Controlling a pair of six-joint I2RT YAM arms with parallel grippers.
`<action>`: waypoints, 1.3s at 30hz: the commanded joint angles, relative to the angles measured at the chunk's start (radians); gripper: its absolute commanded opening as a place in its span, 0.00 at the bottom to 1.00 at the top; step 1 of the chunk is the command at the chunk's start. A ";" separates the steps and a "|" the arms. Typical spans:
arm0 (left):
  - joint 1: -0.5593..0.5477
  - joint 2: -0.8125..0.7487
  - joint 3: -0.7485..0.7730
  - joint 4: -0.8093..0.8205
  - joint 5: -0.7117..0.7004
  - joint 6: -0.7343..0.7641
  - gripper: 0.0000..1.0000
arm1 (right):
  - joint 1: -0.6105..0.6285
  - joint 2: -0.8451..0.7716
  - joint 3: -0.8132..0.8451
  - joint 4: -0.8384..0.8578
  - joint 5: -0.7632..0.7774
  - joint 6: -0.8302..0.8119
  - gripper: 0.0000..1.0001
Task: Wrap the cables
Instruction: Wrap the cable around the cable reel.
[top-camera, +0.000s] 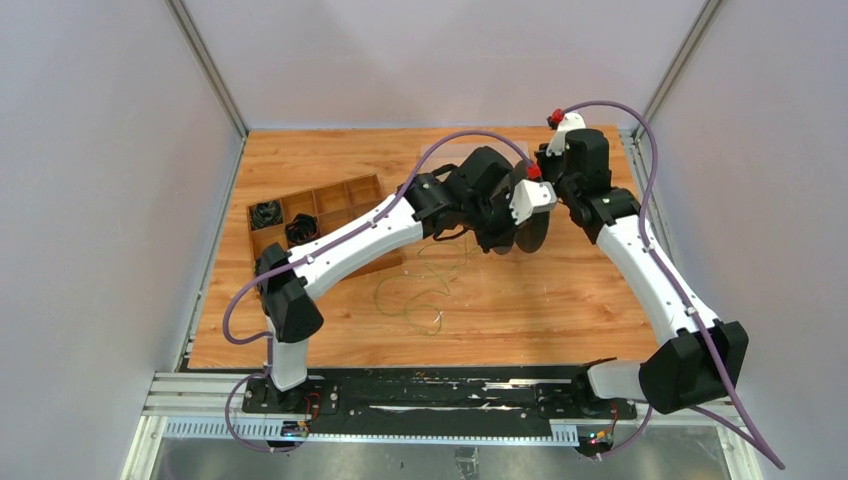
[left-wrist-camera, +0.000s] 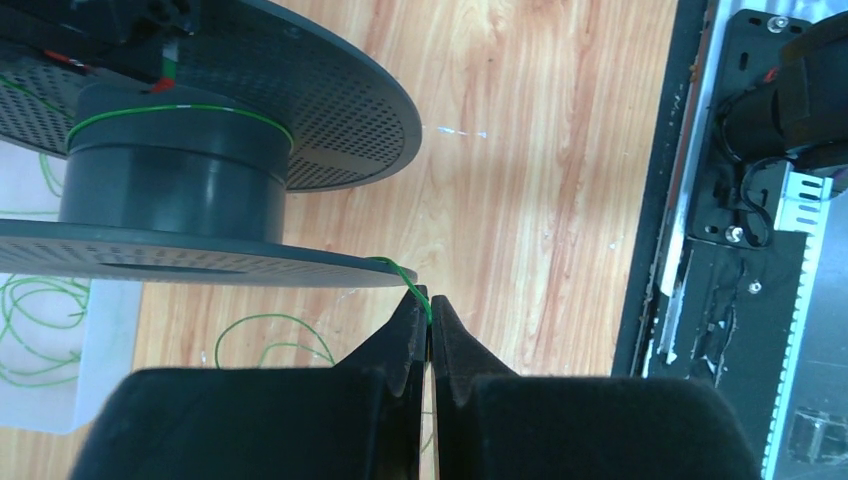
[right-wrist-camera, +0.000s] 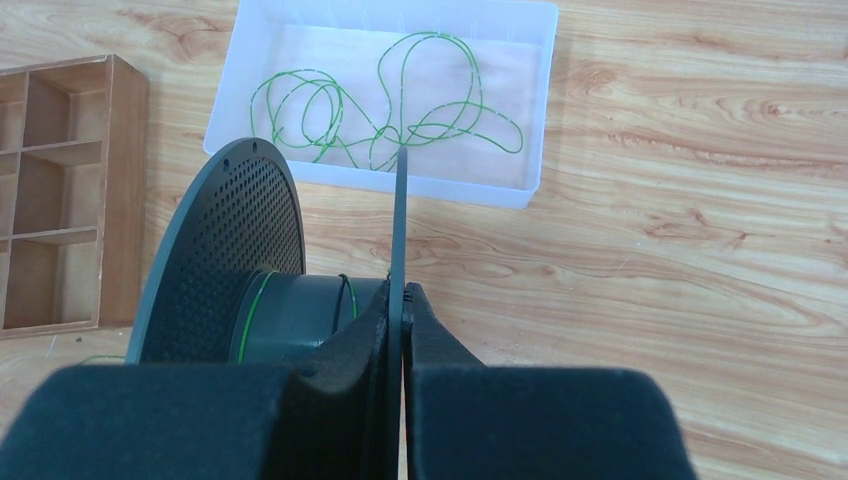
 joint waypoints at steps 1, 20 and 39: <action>-0.013 -0.039 0.057 -0.014 -0.031 0.034 0.03 | 0.011 -0.021 -0.032 0.080 0.044 -0.075 0.01; 0.020 0.006 0.171 -0.026 -0.334 0.062 0.05 | 0.071 -0.045 -0.086 0.110 -0.062 -0.163 0.01; 0.099 -0.046 0.061 -0.003 -0.293 0.033 0.15 | 0.059 -0.062 -0.088 0.109 -0.111 -0.172 0.01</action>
